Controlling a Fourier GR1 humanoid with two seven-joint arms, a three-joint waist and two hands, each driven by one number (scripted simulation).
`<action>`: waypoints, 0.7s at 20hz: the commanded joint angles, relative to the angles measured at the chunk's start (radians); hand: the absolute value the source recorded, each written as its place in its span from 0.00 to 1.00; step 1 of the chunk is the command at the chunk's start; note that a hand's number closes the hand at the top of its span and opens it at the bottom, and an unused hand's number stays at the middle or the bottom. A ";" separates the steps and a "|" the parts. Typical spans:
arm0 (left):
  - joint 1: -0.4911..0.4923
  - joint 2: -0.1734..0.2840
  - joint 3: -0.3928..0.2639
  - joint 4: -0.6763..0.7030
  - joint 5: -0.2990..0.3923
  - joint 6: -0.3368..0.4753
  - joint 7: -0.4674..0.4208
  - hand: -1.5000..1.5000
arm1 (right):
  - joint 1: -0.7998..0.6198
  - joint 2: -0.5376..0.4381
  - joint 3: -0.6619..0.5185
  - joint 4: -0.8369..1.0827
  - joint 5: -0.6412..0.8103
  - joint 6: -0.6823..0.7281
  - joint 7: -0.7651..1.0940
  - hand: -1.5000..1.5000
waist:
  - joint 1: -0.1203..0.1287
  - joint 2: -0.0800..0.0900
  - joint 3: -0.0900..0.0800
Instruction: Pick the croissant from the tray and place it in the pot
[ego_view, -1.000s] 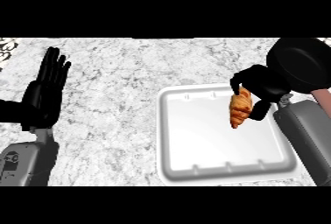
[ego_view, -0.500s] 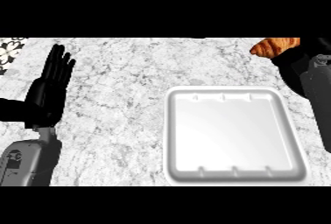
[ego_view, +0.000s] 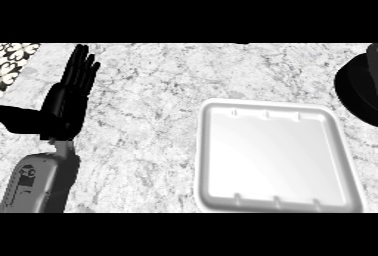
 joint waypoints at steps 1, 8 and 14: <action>-0.009 -0.027 -0.027 0.020 -0.010 0.004 -0.004 0.50 | -0.107 0.014 0.000 0.100 0.151 -0.019 0.283 1.00 | 0.011 0.004 0.002; 0.009 -0.013 -0.005 0.010 -0.013 0.020 0.019 0.50 | -0.156 0.054 -0.078 0.261 0.227 -0.022 0.376 1.00 | -0.037 -0.020 0.007; 0.028 0.040 0.067 0.028 0.030 -0.015 0.016 0.50 | -0.087 0.049 -0.133 0.265 0.253 -0.136 0.344 1.00 | -0.087 -0.034 0.007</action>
